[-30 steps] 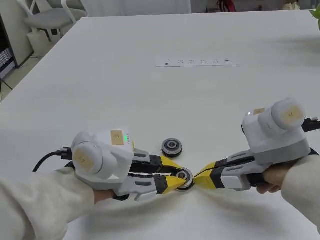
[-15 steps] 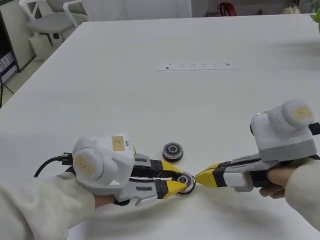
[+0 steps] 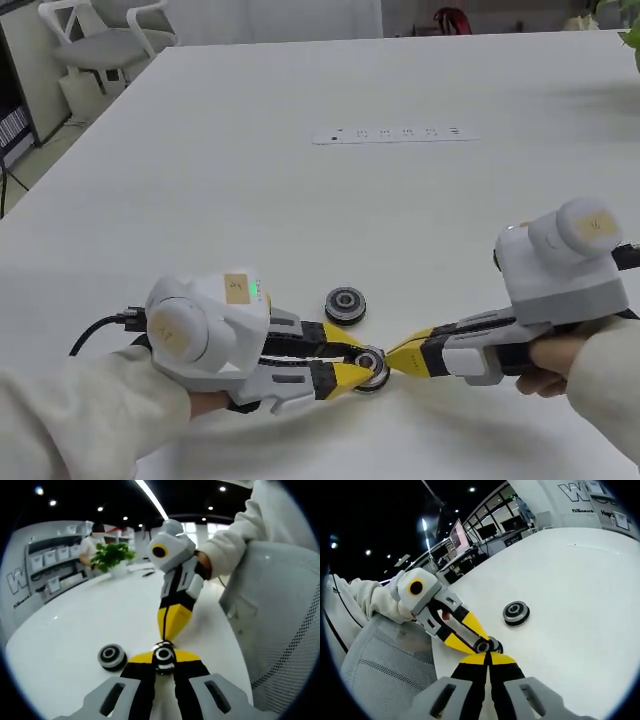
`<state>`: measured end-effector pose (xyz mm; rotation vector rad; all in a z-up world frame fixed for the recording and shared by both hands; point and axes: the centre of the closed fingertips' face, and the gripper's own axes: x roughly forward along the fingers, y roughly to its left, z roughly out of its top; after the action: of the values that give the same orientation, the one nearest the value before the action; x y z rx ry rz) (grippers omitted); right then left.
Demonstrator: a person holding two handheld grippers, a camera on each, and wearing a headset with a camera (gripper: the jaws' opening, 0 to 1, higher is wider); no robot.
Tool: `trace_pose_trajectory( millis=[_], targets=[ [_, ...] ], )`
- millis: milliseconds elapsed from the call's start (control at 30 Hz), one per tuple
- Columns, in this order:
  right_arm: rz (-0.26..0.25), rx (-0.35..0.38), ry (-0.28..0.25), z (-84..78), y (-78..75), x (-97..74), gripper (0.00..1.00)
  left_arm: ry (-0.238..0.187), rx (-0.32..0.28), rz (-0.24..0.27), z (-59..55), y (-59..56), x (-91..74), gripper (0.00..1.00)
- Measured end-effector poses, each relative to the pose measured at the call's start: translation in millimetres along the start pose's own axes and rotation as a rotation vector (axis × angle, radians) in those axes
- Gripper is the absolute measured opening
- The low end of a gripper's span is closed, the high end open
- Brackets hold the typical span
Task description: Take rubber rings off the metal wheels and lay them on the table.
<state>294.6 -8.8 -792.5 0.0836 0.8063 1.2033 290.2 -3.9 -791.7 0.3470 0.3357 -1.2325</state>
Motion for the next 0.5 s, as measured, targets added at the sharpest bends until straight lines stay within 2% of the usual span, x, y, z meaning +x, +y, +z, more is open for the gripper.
trace_pose_trajectory(
  millis=[500],
  targets=[
    [0.011, -0.005, -0.009, 3.7, 6.5, 0.1, 0.00, 0.000, -0.001, 0.000, -1.5, 0.1, -0.7, 0.14]
  ],
)
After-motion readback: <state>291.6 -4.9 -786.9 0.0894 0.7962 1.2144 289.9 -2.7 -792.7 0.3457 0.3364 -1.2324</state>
